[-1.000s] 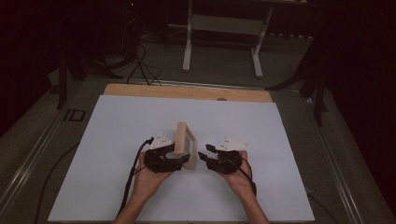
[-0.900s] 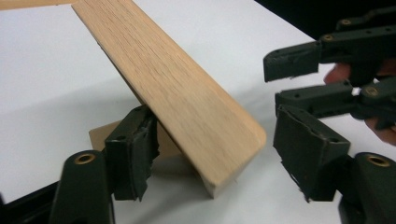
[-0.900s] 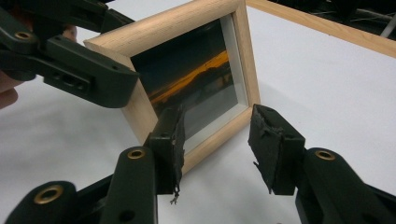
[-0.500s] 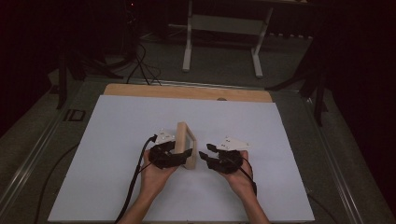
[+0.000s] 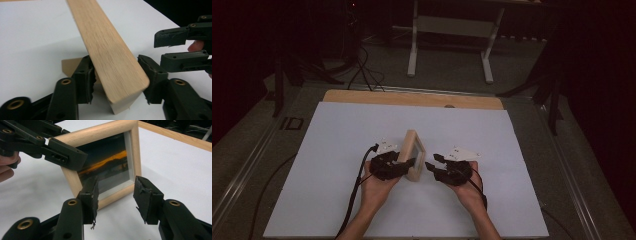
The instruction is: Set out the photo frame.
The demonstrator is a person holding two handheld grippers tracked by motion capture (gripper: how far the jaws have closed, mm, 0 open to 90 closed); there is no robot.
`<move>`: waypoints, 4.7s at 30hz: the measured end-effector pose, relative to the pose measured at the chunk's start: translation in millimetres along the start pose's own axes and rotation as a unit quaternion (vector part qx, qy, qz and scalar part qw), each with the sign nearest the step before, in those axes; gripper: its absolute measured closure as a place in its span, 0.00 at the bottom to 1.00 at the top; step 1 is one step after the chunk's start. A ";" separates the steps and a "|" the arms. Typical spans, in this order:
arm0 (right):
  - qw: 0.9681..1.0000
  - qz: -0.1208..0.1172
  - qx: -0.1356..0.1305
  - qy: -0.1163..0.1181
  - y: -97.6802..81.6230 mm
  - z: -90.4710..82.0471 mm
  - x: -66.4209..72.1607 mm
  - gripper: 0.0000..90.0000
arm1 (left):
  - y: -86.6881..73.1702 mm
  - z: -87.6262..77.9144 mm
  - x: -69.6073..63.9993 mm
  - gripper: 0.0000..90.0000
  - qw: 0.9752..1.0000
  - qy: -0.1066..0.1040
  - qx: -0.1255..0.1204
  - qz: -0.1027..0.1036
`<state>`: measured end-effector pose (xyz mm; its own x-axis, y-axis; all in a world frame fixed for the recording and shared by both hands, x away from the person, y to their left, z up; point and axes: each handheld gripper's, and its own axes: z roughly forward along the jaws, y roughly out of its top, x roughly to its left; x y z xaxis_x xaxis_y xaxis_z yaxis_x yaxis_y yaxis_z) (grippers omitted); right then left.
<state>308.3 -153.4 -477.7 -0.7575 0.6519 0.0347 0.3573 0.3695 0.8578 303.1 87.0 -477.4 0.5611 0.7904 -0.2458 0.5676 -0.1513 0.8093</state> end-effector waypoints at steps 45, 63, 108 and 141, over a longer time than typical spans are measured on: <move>0.997 -0.010 -0.055 -0.043 33.3 -5.8 -3.2 0.96 | -7.9 -11.8 -12.5 0.67 0.997 -0.002 0.002 0.071; 0.998 -0.020 -0.042 -0.050 65.2 29.1 -2.5 1.00 | -11.8 -13.2 -15.2 0.67 0.996 -0.004 -0.005 0.086; 0.998 -0.019 0.018 -0.061 56.2 15.9 -3.9 1.00 | -14.1 -15.3 -2.6 0.58 0.997 0.007 -0.001 0.083; 0.998 -0.029 -0.003 0.060 25.0 7.9 -18.4 0.31 | -14.3 -15.7 -1.2 0.56 0.997 -0.003 0.001 0.081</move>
<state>335.4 -150.9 -461.0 -0.8376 0.5444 0.0454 0.3073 0.4008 0.8631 284.8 97.5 -480.3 0.6487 0.7524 -0.1145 0.4709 -0.2786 0.8370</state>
